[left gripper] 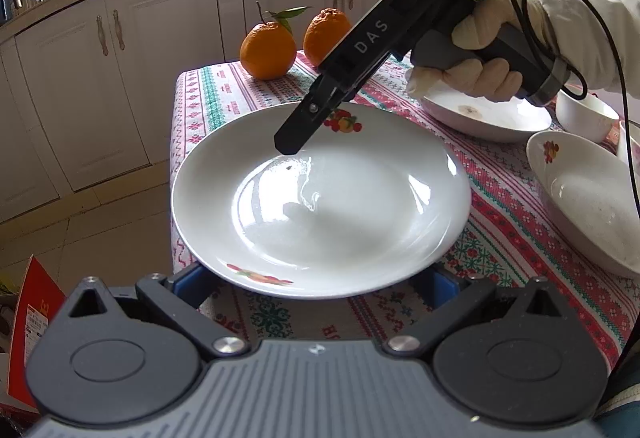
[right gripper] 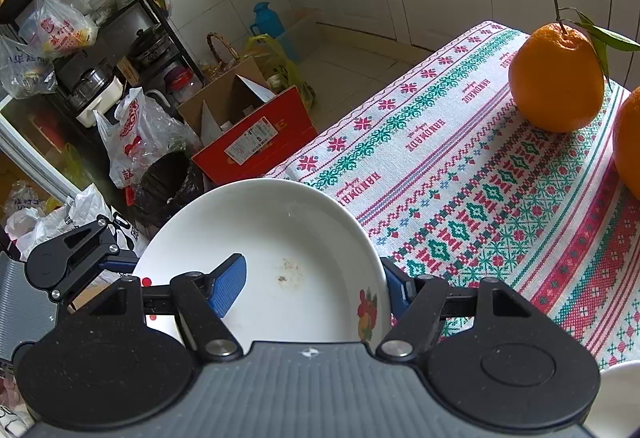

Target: Organize plates and bowls

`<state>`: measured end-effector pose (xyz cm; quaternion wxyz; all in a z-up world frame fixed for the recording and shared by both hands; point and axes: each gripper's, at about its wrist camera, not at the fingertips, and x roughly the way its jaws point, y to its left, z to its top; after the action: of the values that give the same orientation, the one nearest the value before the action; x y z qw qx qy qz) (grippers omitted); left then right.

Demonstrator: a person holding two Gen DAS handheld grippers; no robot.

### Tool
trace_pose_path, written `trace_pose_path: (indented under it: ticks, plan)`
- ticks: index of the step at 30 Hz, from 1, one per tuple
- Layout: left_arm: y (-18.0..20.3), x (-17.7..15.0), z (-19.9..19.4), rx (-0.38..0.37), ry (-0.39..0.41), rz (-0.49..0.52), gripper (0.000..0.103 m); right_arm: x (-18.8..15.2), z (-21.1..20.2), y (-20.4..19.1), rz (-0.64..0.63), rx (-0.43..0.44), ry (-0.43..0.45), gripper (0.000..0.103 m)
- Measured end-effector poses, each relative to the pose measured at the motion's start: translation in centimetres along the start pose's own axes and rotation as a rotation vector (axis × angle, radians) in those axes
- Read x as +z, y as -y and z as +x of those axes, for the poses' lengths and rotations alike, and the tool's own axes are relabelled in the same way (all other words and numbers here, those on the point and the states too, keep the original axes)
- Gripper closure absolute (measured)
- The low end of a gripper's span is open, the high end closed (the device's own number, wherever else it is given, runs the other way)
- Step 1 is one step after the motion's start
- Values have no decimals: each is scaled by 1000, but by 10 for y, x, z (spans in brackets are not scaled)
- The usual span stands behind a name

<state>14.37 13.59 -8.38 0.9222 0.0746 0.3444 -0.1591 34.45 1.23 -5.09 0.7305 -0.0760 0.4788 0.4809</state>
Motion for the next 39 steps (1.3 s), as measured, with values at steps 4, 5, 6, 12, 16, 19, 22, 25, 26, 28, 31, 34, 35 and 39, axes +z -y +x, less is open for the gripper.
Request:
trace_pose_path:
  ticks: [4,5,6,12,16,19,22,25,26,28,31,34,35,39]
  plan:
    - [-1,1,1,-1,2,1,1,-1,2,-3,-5,-4,-1,24]
    - [-1,1,1,-1,3,2,1,-1,3,-4,-6,-3,-2,23]
    - [-1,0,0,-1,5,2,1,-1,3,-5,-9,-1,-2,20]
    - [0,-3,-5,24,19,-9,1,-1,-7,-15,-36,-13,16,5]
    - [-2,-8,-16,27,29,-46,1,-7,-23,-20,-46,-47,32,4]
    - [0,-12,-30,42,48,-51,1,-14,-38,-26,-43,-69,51,4]
    - [7,-15,-43,49,63,-40,1,-26,-58,-35,-48,-99,76,3]
    - [16,-16,-54,36,74,-43,1,-42,-79,-46,-46,-126,102,2]
    - [19,-16,-58,32,78,-44,1,-48,-88,-51,-45,-136,111,2]
    - [27,-19,-65,30,94,-43,1,-59,-102,-60,-47,-156,127,1]
    - [41,-20,-73,13,113,-39,1,-79,-123,-74,-50,-188,150,0]
    - [57,-22,-77,-7,117,-19,1,-102,-142,-84,-48,-218,166,0]
    - [63,-22,-77,-14,117,-13,1,-112,-148,-86,-45,-232,169,0]
    - [85,-26,-77,-58,111,10,1,-143,-164,-90,-17,-277,172,0]
